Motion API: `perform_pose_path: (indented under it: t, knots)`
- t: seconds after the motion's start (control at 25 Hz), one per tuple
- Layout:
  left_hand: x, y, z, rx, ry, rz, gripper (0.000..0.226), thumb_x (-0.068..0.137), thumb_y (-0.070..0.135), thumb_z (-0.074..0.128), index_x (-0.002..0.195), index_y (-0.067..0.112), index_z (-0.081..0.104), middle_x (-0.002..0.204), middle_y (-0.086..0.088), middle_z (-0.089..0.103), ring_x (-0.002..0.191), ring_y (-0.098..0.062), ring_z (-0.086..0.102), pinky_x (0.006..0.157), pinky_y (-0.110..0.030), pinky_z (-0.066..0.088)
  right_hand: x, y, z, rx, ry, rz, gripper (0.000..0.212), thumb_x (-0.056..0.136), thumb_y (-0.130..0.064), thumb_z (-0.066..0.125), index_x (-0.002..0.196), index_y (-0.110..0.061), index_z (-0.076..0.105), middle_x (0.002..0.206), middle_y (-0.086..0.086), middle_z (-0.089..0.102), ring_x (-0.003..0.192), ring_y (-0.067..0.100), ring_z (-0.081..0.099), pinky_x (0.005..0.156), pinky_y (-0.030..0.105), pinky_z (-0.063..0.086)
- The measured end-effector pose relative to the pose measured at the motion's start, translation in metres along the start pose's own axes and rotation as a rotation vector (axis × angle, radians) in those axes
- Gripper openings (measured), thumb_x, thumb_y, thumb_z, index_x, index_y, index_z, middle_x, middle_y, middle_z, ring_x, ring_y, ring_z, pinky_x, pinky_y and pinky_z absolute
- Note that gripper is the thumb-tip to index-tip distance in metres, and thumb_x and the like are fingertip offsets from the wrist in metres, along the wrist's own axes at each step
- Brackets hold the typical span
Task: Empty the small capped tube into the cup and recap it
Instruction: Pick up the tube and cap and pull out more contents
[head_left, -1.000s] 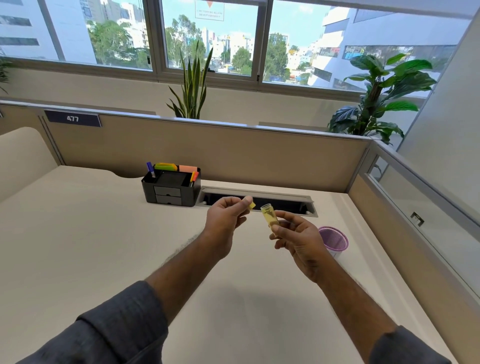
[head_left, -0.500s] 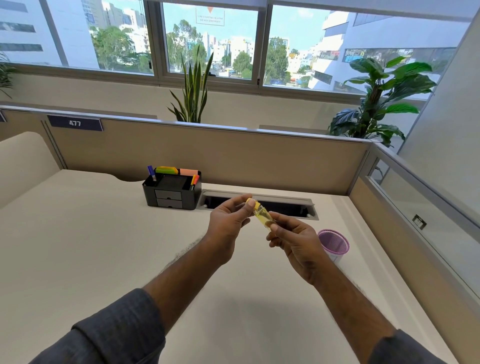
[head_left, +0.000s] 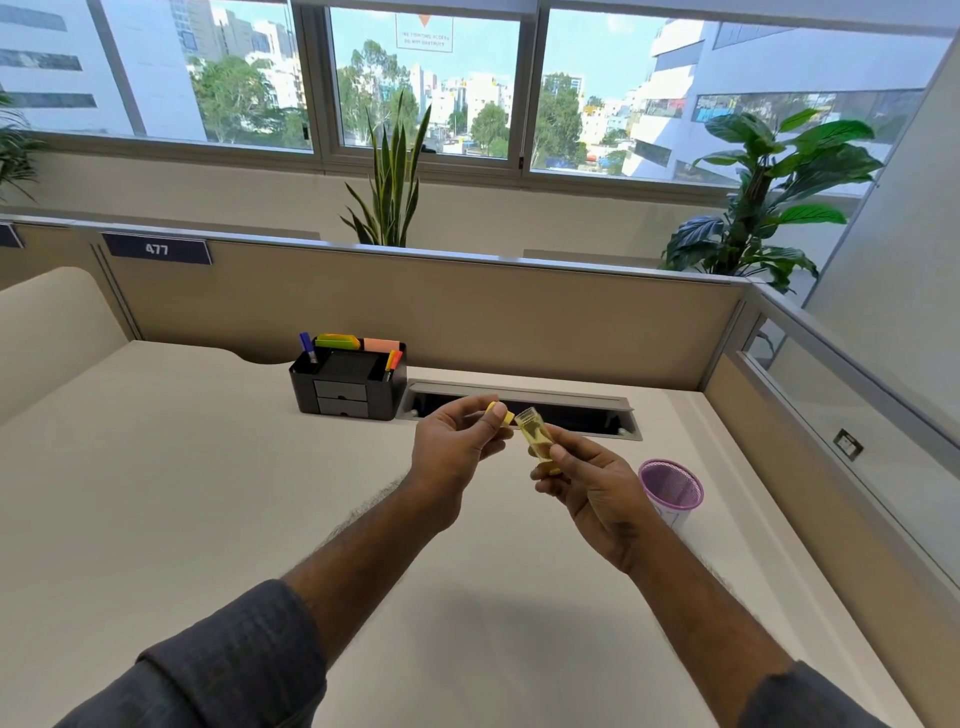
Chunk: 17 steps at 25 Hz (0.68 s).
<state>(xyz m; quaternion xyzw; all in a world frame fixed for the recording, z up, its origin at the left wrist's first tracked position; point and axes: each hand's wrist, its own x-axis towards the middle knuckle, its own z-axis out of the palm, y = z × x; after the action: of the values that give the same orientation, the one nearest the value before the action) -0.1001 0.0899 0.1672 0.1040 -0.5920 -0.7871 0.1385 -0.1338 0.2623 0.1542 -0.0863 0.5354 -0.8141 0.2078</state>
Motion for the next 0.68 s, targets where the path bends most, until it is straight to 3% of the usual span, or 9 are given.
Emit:
perform_pose_path:
  t: [0.36, 0.6, 0.68]
  knots:
    - [0.008, -0.028, -0.004, 0.146, 0.127, -0.121, 0.02, 0.089, 0.031, 0.064, 0.101, 0.015, 0.066, 0.096, -0.006, 0.07, 0.09, -0.021, 0.066, 0.074, -0.027, 0.053, -0.003, -0.007, -0.014, 0.418, 0.028, 0.153, 0.033, 0.101, -0.012, 0.038, 0.129, -0.002, 0.051, 0.114, 0.024, 0.06, 0.1, 0.04, 0.07, 0.075, 0.039, 0.062]
    - [0.013, -0.084, -0.035, 0.599, 0.134, -0.138, 0.03, 0.084, 0.03, 0.071, 0.109, 0.013, 0.069, 0.096, 0.001, 0.067, 0.088, -0.015, 0.065, 0.068, -0.022, 0.049, -0.004, -0.003, -0.03, 0.445, 0.073, 0.168, 0.03, 0.101, -0.013, 0.04, 0.128, -0.005, 0.051, 0.113, 0.022, 0.062, 0.101, 0.04, 0.069, 0.082, 0.045, 0.061]
    - [0.011, -0.099, -0.047, 0.649, 0.149, -0.188, 0.031, 0.08, 0.028, 0.076, 0.106, 0.013, 0.069, 0.092, 0.002, 0.067, 0.085, -0.015, 0.065, 0.07, -0.024, 0.05, -0.003, -0.003, -0.035, 0.383, 0.094, 0.166, 0.028, 0.1, -0.012, 0.042, 0.125, -0.01, 0.056, 0.111, 0.018, 0.065, 0.1, 0.037, 0.069, 0.082, 0.045, 0.059]
